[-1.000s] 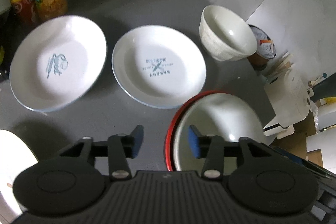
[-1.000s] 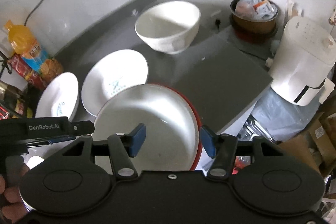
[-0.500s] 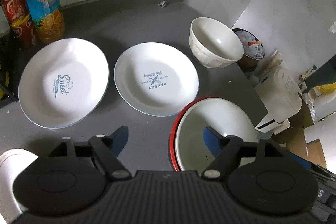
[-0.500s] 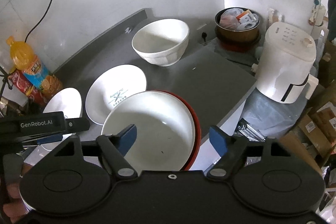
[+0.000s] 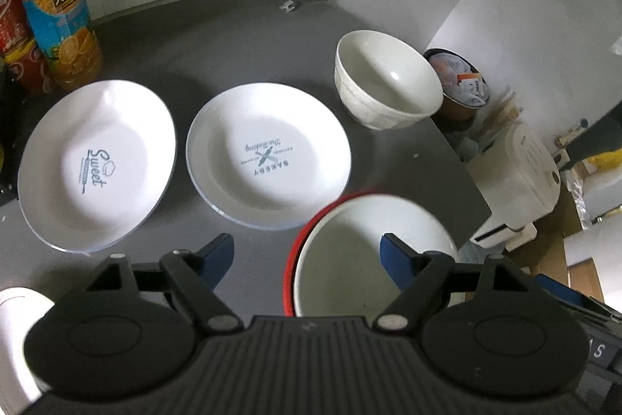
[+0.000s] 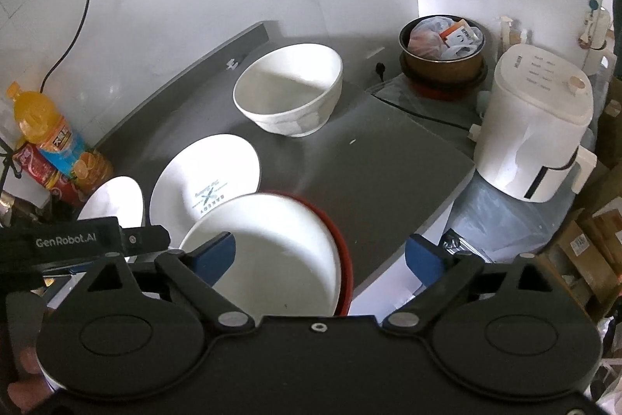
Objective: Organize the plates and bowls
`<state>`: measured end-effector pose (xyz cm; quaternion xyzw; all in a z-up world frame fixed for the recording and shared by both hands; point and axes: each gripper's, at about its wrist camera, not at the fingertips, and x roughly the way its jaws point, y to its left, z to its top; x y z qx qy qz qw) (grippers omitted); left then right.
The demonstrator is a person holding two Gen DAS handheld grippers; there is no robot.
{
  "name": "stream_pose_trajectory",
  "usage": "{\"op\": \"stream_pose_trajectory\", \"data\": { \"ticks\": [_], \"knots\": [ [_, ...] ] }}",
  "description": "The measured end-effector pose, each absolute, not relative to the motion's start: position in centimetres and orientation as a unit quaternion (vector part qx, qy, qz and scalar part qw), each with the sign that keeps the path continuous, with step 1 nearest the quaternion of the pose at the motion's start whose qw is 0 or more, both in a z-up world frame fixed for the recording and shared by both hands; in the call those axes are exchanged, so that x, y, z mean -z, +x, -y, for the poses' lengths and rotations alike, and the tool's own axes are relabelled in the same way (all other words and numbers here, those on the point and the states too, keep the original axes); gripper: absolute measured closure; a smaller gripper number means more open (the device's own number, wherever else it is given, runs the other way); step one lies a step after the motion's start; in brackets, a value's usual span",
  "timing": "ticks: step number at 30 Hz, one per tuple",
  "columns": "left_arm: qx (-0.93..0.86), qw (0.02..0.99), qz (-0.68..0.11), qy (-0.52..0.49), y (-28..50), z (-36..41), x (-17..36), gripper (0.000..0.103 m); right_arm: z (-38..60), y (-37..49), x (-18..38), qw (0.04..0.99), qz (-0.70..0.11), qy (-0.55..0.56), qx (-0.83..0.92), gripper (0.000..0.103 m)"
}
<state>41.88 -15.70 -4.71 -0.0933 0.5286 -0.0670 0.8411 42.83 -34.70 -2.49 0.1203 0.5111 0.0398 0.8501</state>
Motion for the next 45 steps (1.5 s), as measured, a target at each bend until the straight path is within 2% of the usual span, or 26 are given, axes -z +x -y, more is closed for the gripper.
{"op": "stream_pose_trajectory", "data": {
  "ticks": [11,16,25,32,37,41,45],
  "knots": [
    [0.04,0.844,-0.524,-0.109,47.1,19.1,4.5,0.022,37.6,49.4,3.3,0.852,-0.505,0.106,-0.082,0.01],
    [0.023,0.847,-0.518,-0.114,49.5,20.1,4.9,0.022,38.9,52.7,4.6,0.845,-0.512,0.122,-0.096,0.022],
    [-0.006,0.841,-0.521,-0.148,53.7,21.1,6.8,0.026,39.6,58.1,7.5,0.825,-0.535,0.131,-0.127,0.036],
    [-0.029,0.832,-0.529,-0.166,57.0,21.7,8.7,0.041,39.6,61.8,10.0,0.806,-0.557,0.144,-0.141,0.042],
    [-0.051,0.824,-0.537,-0.174,58.9,22.0,9.7,0.047,39.6,64.1,11.6,0.79,-0.574,0.162,-0.144,0.053],
    [-0.06,0.816,-0.545,-0.18,59.8,22.3,10.5,0.056,39.3,65.4,12.5,0.782,-0.583,0.162,-0.149,0.054],
    [-0.069,0.809,-0.554,-0.187,60.3,22.4,11.2,0.058,39.2,66.2,13.5,0.775,-0.593,0.164,-0.148,0.058]
  ]
}}
